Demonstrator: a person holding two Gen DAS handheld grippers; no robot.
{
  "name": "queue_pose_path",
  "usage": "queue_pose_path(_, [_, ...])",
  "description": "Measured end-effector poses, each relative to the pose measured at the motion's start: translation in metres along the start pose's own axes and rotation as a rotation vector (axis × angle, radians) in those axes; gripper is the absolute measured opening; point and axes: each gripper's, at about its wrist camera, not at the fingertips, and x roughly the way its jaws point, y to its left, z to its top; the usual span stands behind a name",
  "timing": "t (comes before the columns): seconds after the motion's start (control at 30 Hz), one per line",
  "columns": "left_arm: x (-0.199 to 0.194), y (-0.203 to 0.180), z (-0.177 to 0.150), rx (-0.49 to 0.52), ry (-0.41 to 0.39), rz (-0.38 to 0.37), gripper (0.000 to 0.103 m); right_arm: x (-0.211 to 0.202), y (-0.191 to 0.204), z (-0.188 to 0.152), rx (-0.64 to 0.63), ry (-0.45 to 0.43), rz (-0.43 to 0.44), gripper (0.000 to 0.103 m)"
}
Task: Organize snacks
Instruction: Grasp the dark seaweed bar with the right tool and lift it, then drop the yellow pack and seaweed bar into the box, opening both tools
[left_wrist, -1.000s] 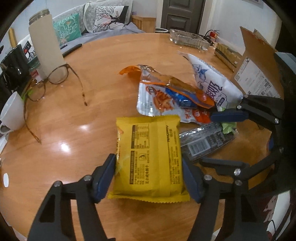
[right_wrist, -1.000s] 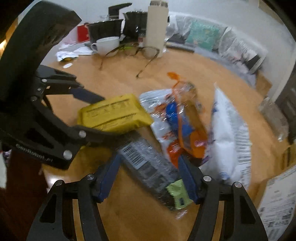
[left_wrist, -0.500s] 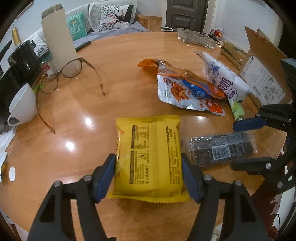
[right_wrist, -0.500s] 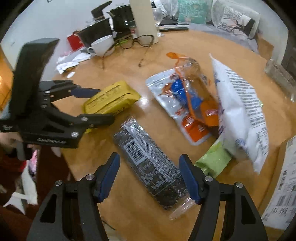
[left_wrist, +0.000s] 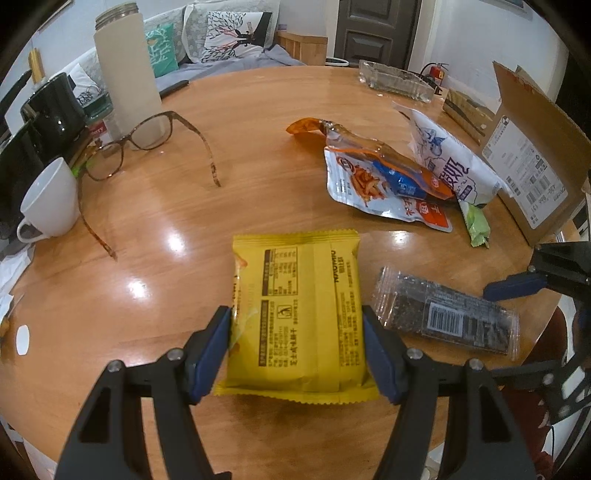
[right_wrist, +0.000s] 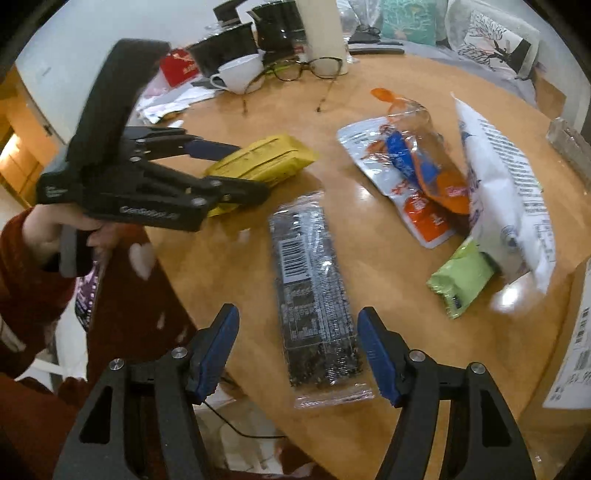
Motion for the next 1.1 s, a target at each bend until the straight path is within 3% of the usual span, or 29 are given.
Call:
queue_pose_path(0.07, [0.0, -0.001, 0.0, 0.0, 0.001, 0.004, 0.066, 0.004, 0.008, -0.002, -0.038, -0.028, -0.066, 0.062])
queue_pose_path(0.2, [0.0, -0.001, -0.001, -0.003, 0.001, 0.006, 0.066, 0.011, 0.023, -0.003, -0.111, -0.08, -0.194, 0.039])
queue_pose_path(0.4, [-0.002, -0.001, -0.001, -0.008, -0.012, 0.003, 0.066, 0.012, 0.025, -0.001, -0.081, -0.132, -0.241, 0.038])
queue_pose_path(0.6, [-0.011, 0.0, 0.0, -0.006, -0.042, 0.002, 0.066, 0.002, 0.017, 0.004, -0.038, -0.183, -0.233, 0.038])
queue_pose_path(0.83, [-0.043, 0.01, 0.013, -0.025, -0.133, 0.032, 0.066, -0.028, 0.02, 0.016, 0.003, -0.253, -0.176, 0.038])
queue_pose_path(1.1, [-0.104, 0.013, 0.05, -0.015, -0.283, 0.02, 0.066, -0.102, 0.041, 0.053, 0.007, -0.395, -0.134, 0.038])
